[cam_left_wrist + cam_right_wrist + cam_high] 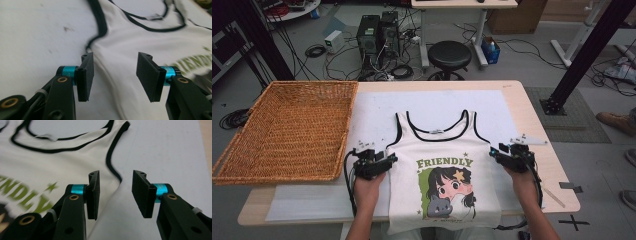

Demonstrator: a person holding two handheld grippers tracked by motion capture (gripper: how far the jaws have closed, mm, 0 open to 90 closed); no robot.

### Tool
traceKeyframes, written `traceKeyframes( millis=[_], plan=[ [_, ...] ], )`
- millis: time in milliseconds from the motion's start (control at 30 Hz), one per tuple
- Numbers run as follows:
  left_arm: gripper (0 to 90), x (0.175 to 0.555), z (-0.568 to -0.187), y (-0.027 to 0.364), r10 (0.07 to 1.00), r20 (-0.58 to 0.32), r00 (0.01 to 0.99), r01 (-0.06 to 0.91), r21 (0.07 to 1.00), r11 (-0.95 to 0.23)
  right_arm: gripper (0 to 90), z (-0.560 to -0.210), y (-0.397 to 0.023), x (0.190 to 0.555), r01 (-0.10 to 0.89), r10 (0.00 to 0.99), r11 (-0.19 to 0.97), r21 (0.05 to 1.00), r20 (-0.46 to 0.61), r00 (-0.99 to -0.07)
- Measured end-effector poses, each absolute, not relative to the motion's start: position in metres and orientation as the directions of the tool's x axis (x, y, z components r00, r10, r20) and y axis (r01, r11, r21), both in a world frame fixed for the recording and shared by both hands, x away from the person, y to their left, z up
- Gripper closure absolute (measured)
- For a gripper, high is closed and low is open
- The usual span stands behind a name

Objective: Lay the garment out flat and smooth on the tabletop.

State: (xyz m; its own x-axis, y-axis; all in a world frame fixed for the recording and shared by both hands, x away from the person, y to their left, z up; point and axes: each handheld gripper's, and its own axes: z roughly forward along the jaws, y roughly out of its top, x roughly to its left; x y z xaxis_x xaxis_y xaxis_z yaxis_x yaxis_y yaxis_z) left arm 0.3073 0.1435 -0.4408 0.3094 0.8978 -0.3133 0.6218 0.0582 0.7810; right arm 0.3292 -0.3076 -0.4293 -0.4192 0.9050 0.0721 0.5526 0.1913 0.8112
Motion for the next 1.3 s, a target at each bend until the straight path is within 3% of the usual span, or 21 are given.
traceKeyframes(
  millis=[33,233,267,300,333,367,400,600,633,700,733,800,833,933,1033,1100,1167,1200,1267,1300],
  plan=[
    [48.5,0.291,-0.445,0.138,0.889,-0.316,0.331,0.636,0.771,0.037,55.8,-0.432,-0.308,0.317,0.560,0.896,0.204,0.803,0.078,-0.438],
    [50.9,0.270,-0.454,0.126,0.875,-0.318,0.366,0.651,0.759,0.004,54.0,-0.446,-0.297,0.272,0.572,0.865,0.285,0.769,0.050,-0.499],
    [56.0,0.267,-0.455,0.125,0.883,-0.300,0.362,0.650,0.760,-0.008,57.7,-0.447,-0.294,0.267,0.567,0.861,0.295,0.769,0.042,-0.506],
    [68.6,0.264,-0.456,0.123,0.892,-0.265,0.365,0.639,0.769,-0.033,65.1,-0.449,-0.292,0.262,0.565,0.859,0.322,0.759,0.017,-0.512],
    [77.4,0.264,-0.456,0.123,0.892,-0.265,0.365,0.639,0.769,-0.033,65.1,-0.449,-0.292,0.262,0.565,0.859,0.322,0.759,0.017,-0.512],
    [77.4,0.262,-0.456,0.125,0.898,-0.248,0.364,0.637,0.769,-0.046,69.7,-0.453,-0.290,0.259,0.566,0.854,0.343,0.749,0.003,-0.521],
    [86.4,0.261,-0.456,0.128,0.890,-0.293,0.350,0.658,0.753,-0.010,88.8,-0.454,-0.290,0.254,0.553,0.849,0.331,0.765,0.015,-0.529],
    [86.0,0.249,-0.453,0.133,0.889,-0.292,0.353,0.649,0.761,-0.008,89.1,-0.449,-0.291,0.236,0.554,0.851,0.342,0.759,0.001,-0.526],
    [82.4,0.249,-0.453,0.133,0.889,-0.292,0.353,0.649,0.761,-0.008,88.5,-0.449,-0.292,0.234,0.552,0.849,0.340,0.761,0.005,-0.529],
    [58.7,0.251,-0.452,0.131,0.893,-0.275,0.355,0.636,0.771,-0.016,83.2,-0.449,-0.292,0.234,0.554,0.847,0.341,0.759,0.007,-0.532],
    [54.3,0.255,-0.451,0.131,0.898,-0.279,0.340,0.629,0.777,0.004,71.9,-0.448,-0.294,0.238,0.556,0.860,0.311,0.770,0.020,-0.509],
    [51.7,0.264,-0.445,0.132,0.904,-0.280,0.323,0.598,0.801,0.034,68.8,-0.447,-0.296,0.241,0.559,0.865,0.293,0.776,0.034,-0.501],
    [48.3,0.268,-0.443,0.133,0.904,-0.277,0.325,0.592,0.805,0.034,61.4,-0.445,-0.298,0.250,0.559,0.879,0.258,0.788,0.049,-0.474],
    [45.7,0.287,-0.440,0.134,0.911,-0.256,0.323,0.587,0.810,0.020,52.5,-0.442,-0.301,0.274,0.567,0.902,0.215,0.795,0.060,-0.427],
    [44.6,0.309,-0.441,0.134,0.918,-0.262,0.298,0.588,0.808,0.039,50.1,-0.442,-0.299,0.314,0.593,0.922,0.178,0.785,0.078,-0.380],
    [44.5,0.321,-0.444,0.133,0.921,-0.261,0.289,0.593,0.804,0.041,53.5,-0.443,-0.295,0.333,0.601,0.924,0.190,0.776,0.065,-0.376],
    [45.4,0.330,-0.449,0.132,0.928,-0.241,0.284,0.611,0.791,0.018,73.4,-0.448,-0.290,0.349,0.609,0.911,0.241,0.756,0.040,-0.410],
    [47.7,0.333,-0.451,0.131,0.934,-0.215,0.285,0.614,0.789,-0.006,76.2,-0.451,-0.288,0.353,0.609,0.908,0.288,0.739,-0.008,-0.419],
    [59.2,0.337,-0.453,0.132,0.941,-0.216,0.260,0.633,0.774,0.003,87.4,-0.450,-0.288,0.356,0.604,0.908,0.297,0.740,-0.023,-0.418],
    [63.3,0.338,-0.453,0.133,0.941,-0.201,0.273,0.634,0.773,-0.019,88.3,-0.449,-0.289,0.355,0.598,0.908,0.314,0.738,-0.048,-0.417]
  ],
)
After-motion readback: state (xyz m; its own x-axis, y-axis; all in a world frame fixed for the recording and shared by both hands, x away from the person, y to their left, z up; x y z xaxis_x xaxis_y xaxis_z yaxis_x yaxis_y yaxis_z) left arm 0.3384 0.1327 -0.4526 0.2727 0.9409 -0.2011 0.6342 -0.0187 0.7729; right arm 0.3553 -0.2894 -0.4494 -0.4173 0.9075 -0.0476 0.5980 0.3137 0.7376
